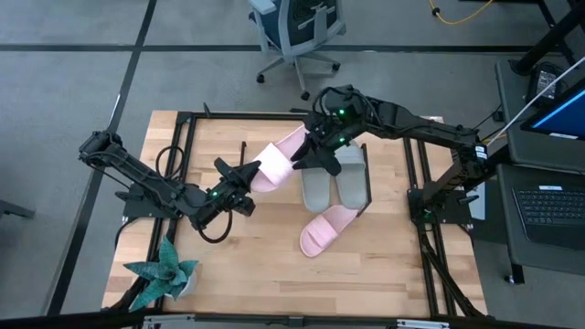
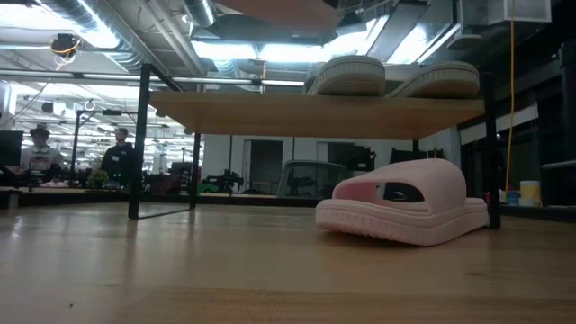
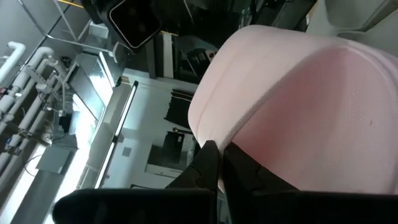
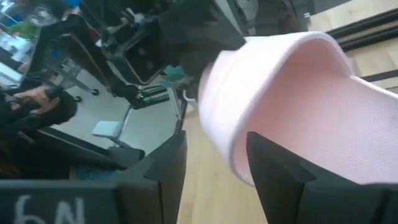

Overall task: Pick and place slides into the shelf
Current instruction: Put the left pink slide on the shelf

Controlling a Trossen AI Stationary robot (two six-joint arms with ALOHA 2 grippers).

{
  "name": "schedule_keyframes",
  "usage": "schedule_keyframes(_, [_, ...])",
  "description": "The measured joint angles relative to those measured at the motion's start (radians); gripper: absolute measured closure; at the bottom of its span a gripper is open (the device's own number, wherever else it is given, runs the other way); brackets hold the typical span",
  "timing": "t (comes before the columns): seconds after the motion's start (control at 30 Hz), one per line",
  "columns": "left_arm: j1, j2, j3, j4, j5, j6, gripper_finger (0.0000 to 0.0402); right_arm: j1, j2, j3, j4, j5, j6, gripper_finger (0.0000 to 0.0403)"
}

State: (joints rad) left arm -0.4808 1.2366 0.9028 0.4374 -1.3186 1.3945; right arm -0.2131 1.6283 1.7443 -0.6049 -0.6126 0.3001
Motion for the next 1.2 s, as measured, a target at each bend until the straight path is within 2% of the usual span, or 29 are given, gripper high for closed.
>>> schedule_keyframes(0.3, [0.000, 0.000, 0.000, 0.016, 0.002, -0.002, 0.0401, 0.000, 0.001, 0.000, 0.009, 0.016, -0.017, 0.0234])
schedule_keyframes(0.83, [0.038, 0.000, 0.000, 0.027, 0.086, -0.036, 0.0401, 0.016, 0.025, 0.001, 0.058, 0.008, 0.033, 0.0241])
schedule_keyframes(1.0, [0.051, 0.000, 0.000, 0.025, 0.107, -0.064, 0.0401, 0.025, 0.042, 0.001, 0.061, 0.004, 0.033, 0.0283])
schedule_keyframes(1.2, [0.042, -0.001, 0.000, 0.028, 0.112, -0.083, 0.0401, 0.024, 0.042, 0.001, 0.062, -0.010, 0.026, 0.0385])
